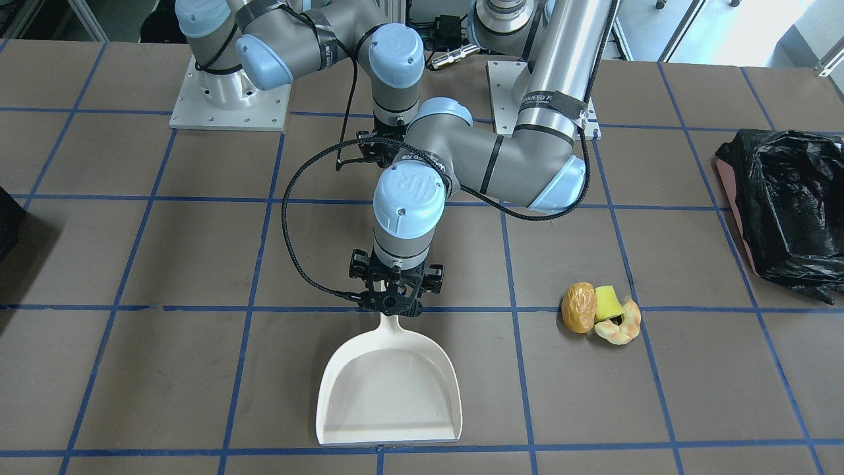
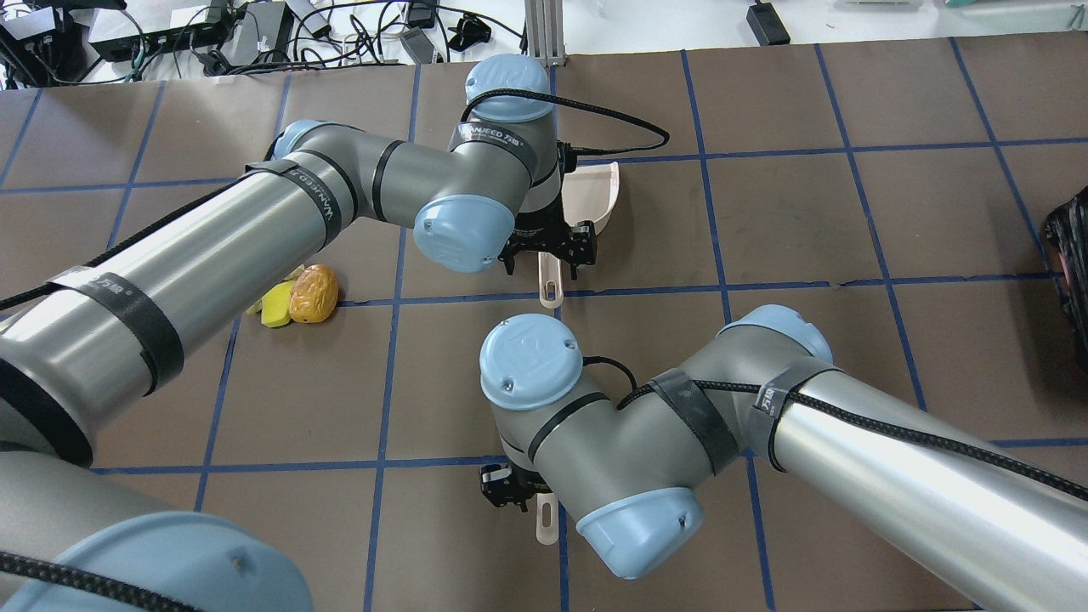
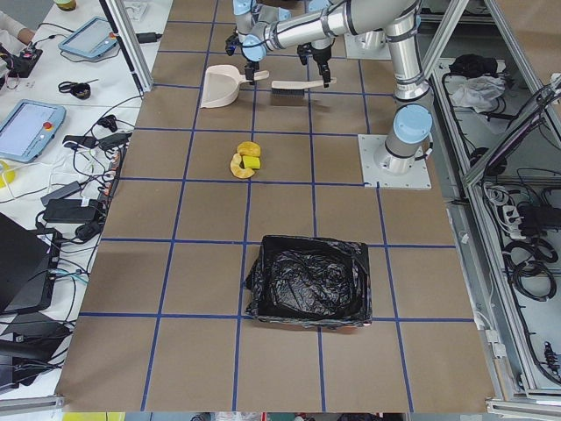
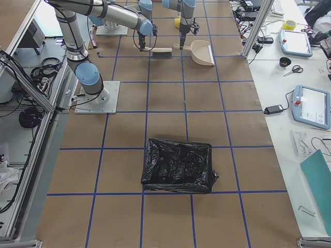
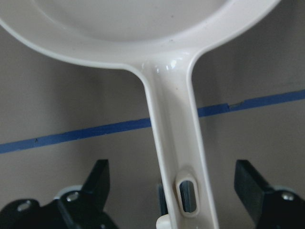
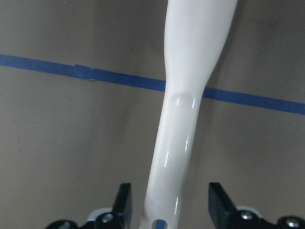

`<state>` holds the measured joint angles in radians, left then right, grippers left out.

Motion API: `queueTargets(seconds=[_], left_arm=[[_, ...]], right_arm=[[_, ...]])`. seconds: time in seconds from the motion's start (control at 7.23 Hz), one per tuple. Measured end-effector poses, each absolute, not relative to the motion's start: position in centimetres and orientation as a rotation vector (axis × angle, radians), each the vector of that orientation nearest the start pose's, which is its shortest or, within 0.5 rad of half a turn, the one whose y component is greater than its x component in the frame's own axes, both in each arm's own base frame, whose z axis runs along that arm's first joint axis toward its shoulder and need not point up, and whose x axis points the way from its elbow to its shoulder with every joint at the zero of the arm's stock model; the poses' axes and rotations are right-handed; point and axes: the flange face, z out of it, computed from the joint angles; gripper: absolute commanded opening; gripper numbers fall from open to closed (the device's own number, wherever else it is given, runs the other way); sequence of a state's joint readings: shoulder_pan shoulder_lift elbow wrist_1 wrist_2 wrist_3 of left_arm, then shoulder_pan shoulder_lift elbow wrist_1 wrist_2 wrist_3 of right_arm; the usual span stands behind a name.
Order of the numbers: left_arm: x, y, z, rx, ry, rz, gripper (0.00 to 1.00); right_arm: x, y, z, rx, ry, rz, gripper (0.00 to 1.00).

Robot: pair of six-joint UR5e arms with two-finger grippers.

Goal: Sweep and dump trash in nearest bin
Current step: 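Lift the dustpan with the left gripper and carry it toward the trash pile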

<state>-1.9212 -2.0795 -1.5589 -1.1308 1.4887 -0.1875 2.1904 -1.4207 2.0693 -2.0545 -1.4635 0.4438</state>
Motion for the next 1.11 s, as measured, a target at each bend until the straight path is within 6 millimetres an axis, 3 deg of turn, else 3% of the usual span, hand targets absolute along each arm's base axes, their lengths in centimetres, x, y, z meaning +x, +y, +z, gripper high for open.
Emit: queueTargets(seconds=[0.14,0.28,0.69,0.83,0.97,1.11], left_arm=[[-35.6,-55.7,23.8,0.247,3.2,0.142,0.88],[-35.7,-55.6,23.4,0.234,3.2,0.161,0.67],[-36.3,-55.1,22.9,0.224,3.196,0.188,0.63],[-36.5,-55.0,22.9,0.222,3.202,0.194,0.24],[-36.6,-54.9,23.0,0.22,3.212,0.201,0.0],[-36.7,-54.9,23.1,0.22,3.218,0.202,0.0]], right_arm=[[38.3,-28.9,23.1,-0.259,3.108,0.311,0.14],[38.3,-28.9,23.1,-0.258,3.108,0.314,0.07],[38.2,-29.1,23.5,-0.249,3.11,0.305,0.05],[37.9,-29.0,24.2,-0.23,3.118,0.301,0.05],[37.3,-28.7,25.4,-0.205,3.122,0.294,0.05],[36.7,-28.5,26.3,-0.186,3.125,0.295,0.05]])
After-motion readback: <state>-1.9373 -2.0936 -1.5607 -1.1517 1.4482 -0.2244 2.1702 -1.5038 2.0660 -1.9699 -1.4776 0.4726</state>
